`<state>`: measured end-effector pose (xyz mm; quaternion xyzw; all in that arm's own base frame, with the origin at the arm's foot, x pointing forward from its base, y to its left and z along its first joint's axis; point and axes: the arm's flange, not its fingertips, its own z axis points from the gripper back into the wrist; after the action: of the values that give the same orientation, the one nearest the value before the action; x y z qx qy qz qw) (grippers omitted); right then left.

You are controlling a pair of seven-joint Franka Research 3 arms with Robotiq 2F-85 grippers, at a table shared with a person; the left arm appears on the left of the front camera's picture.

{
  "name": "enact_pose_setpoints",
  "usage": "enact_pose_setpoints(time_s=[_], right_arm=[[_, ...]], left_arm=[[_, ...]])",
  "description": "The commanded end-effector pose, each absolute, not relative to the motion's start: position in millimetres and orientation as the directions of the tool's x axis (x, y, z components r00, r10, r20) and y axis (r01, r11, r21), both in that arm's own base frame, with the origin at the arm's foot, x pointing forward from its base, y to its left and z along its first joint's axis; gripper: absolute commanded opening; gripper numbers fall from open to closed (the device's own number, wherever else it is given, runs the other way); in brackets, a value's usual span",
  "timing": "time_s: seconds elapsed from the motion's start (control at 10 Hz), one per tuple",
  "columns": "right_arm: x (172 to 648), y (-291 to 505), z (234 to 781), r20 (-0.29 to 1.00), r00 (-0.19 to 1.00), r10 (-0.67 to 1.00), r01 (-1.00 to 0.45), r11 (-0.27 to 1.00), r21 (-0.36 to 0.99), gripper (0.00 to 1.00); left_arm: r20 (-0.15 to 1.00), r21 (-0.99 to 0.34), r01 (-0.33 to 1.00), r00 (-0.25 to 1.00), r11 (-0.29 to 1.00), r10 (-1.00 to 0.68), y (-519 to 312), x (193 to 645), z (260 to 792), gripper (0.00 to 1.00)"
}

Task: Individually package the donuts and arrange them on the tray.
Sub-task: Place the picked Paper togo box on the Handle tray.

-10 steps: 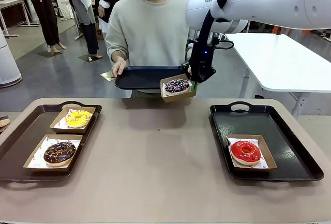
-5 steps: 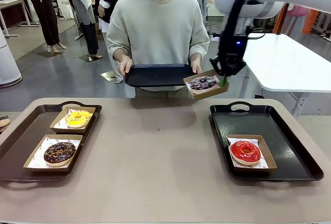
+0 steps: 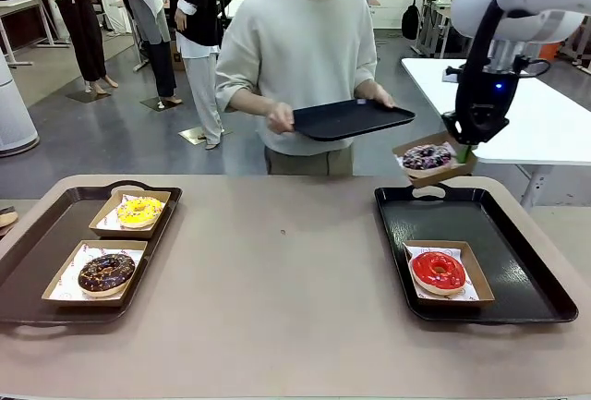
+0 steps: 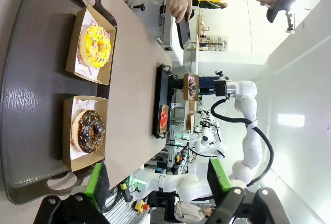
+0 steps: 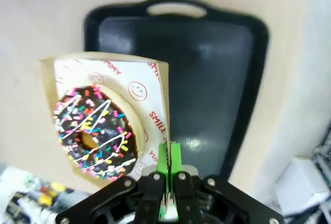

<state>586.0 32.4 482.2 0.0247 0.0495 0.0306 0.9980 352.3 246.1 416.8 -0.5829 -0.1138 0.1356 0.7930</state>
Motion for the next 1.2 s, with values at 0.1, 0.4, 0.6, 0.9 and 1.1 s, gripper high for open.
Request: enact_pose_setpoints(time_s=[0.1,0.4,0.6,0.9,1.1], right_arm=[[579.9,8.3,462.8,-0.109,0.994,0.01,-0.008,1.0,0.014,0.02],[586.0,3.9,446.3,-0.117,0.99,-0.073,0.069,0.997,-0.036,0.02],[582.0,-2.0,455.7,-0.136,0.991,0.001,0.003,1.0,0.025,0.02],[582.0,-2.0,455.7,-0.136,0.991,0.001,0.003,1.0,0.025,0.02],[583.1,-1.7,452.9,-0.136,0.991,-0.014,0.017,1.0,0.019,0.02]], left_arm=[[0.026,-0.957,-0.077,0.938,0.28,0.346,245.9,350.9,417.7,1.0],[0.026,-0.957,-0.077,0.938,0.28,0.346,245.9,350.9,417.7,1.0],[0.026,-0.957,-0.077,0.938,0.28,0.346,245.9,350.9,417.7,1.0],[0.026,-0.957,-0.077,0.938,0.28,0.346,245.9,350.9,417.7,1.0],[0.026,-0.957,-0.077,0.938,0.28,0.346,245.9,350.9,417.7,1.0]])
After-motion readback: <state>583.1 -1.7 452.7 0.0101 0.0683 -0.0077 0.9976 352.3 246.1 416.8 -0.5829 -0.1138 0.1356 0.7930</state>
